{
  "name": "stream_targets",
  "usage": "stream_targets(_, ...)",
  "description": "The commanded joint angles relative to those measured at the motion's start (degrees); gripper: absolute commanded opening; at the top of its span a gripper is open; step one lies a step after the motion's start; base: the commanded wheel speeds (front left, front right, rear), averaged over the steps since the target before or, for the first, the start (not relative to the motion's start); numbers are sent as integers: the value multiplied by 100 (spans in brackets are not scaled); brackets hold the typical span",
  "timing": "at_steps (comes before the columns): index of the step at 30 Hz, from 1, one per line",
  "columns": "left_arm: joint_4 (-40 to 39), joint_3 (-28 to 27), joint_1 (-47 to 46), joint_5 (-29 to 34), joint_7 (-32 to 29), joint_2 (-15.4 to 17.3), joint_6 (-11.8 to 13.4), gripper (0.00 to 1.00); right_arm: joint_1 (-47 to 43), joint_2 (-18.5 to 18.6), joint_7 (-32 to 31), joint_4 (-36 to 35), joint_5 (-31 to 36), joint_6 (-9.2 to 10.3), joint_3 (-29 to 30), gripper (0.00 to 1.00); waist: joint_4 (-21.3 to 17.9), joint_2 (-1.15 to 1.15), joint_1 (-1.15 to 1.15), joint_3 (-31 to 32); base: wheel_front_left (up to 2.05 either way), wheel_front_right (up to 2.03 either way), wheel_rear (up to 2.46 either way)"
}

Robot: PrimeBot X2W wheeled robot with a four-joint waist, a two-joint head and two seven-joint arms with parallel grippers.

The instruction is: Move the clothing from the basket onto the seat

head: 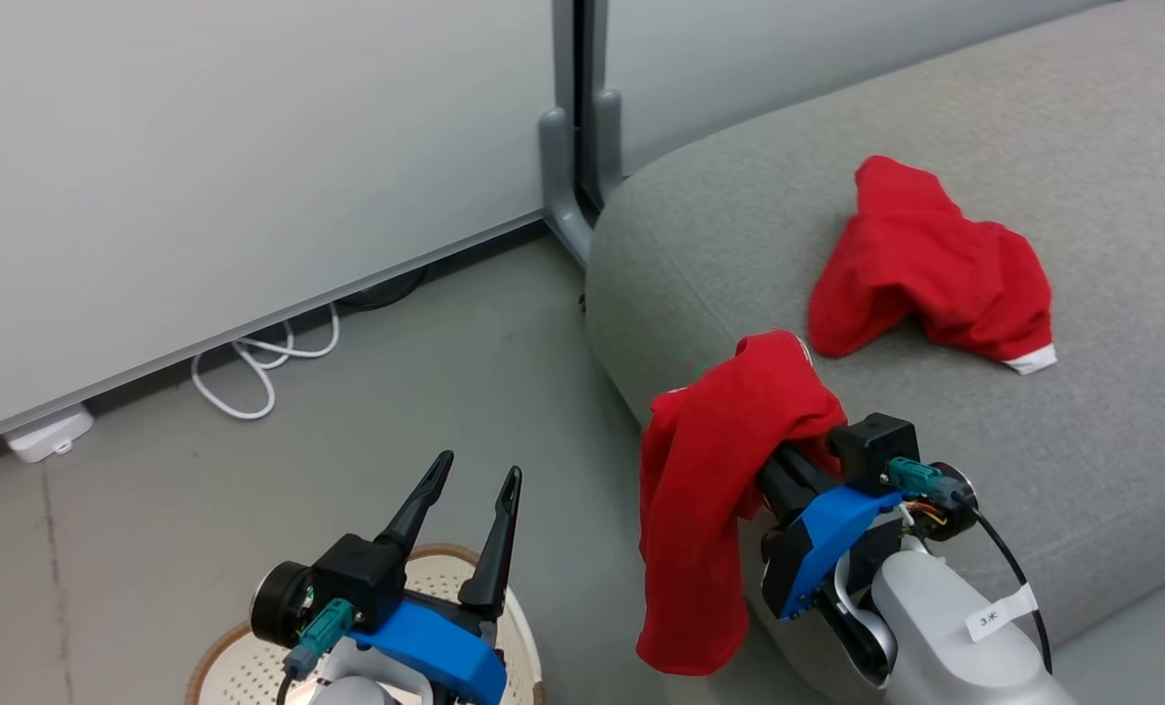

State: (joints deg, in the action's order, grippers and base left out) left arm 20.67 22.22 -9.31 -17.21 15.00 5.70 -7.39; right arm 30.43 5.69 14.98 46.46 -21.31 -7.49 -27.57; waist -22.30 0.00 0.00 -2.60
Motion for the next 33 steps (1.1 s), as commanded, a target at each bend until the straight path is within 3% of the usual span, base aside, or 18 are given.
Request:
stream_targets(1,-17,-17,-58,2,27,27,-12,100,26,-11,29,-38,-7,-1,13,0,-116,0,0,-38,0,0,0)
stream_targets(15,-23,2,-121,7,27,59,-13,100,75,0,29,-101,-20,-1,-50,0,-613,0,0,-114,0,0,0)
stream_targets(33,-45,98,-132,-46,27,86,-13,100,166,60,25,-210,-283,-1,128,0,-511,0,0,-154,0,0,0)
